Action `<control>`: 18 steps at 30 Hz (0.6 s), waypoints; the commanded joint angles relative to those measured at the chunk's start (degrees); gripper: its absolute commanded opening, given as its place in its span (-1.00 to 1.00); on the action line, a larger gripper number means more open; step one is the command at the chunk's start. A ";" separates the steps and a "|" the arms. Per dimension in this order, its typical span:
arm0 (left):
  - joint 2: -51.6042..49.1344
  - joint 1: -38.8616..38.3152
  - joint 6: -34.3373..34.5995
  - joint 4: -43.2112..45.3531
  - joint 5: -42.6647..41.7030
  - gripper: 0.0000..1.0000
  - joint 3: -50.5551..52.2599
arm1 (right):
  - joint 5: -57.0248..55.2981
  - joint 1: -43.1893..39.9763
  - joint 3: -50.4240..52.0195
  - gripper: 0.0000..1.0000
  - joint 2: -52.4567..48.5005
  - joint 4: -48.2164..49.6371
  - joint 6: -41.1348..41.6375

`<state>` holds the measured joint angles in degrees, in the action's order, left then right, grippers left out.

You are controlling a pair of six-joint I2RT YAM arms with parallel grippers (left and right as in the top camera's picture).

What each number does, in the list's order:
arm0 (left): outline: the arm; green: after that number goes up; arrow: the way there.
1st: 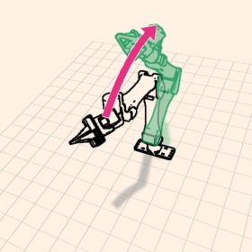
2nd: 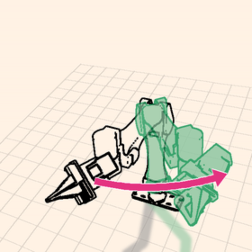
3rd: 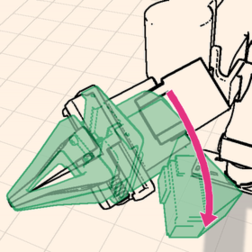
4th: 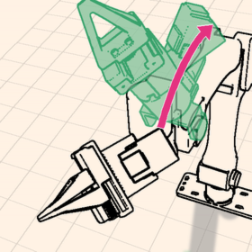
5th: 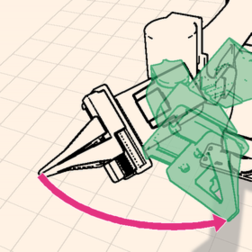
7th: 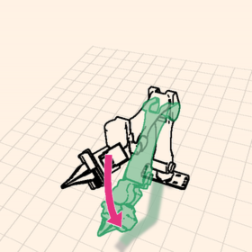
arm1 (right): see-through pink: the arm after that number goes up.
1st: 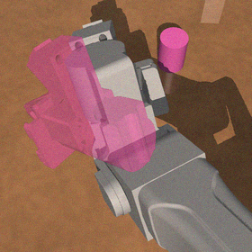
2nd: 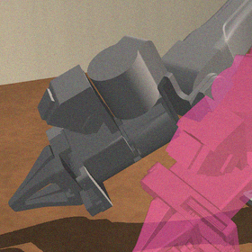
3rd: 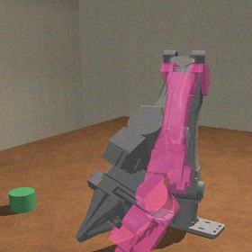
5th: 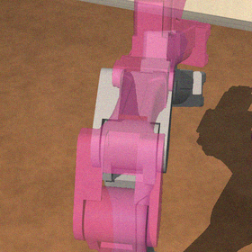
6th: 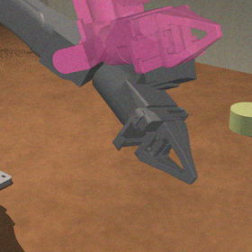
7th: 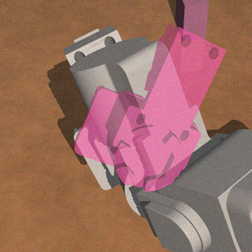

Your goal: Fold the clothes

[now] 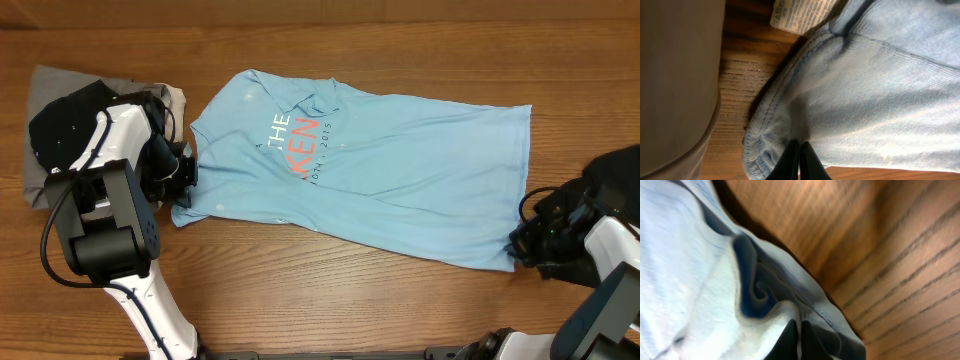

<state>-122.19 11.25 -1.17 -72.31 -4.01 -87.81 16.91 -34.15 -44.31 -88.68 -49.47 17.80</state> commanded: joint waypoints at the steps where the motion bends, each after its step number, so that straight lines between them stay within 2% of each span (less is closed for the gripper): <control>1: -0.35 0.11 0.31 0.17 1.55 -0.92 -1.25 | -2.29 -0.66 -2.95 -0.92 -0.07 0.31 0.48; 5: -0.35 0.13 0.28 0.15 1.81 -0.92 -1.25 | -6.69 -1.31 -3.08 -0.92 -0.07 0.28 1.88; 16: -0.35 2.49 0.31 -1.29 2.51 -0.92 -1.97 | -6.93 -1.60 -3.06 -0.92 -0.07 -0.13 2.45; 17: -0.35 2.62 0.31 -1.31 2.45 -0.91 -2.01 | -6.78 -1.60 -3.06 -0.85 -0.07 -0.37 2.43; 18: -0.35 2.64 0.28 -1.36 1.81 -0.70 -2.05 | -6.71 -1.60 -3.06 -0.62 -0.07 -0.63 2.43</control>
<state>-122.19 12.53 -1.45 -73.60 -3.16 -88.03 11.55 -35.27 -46.00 -88.68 -50.02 19.81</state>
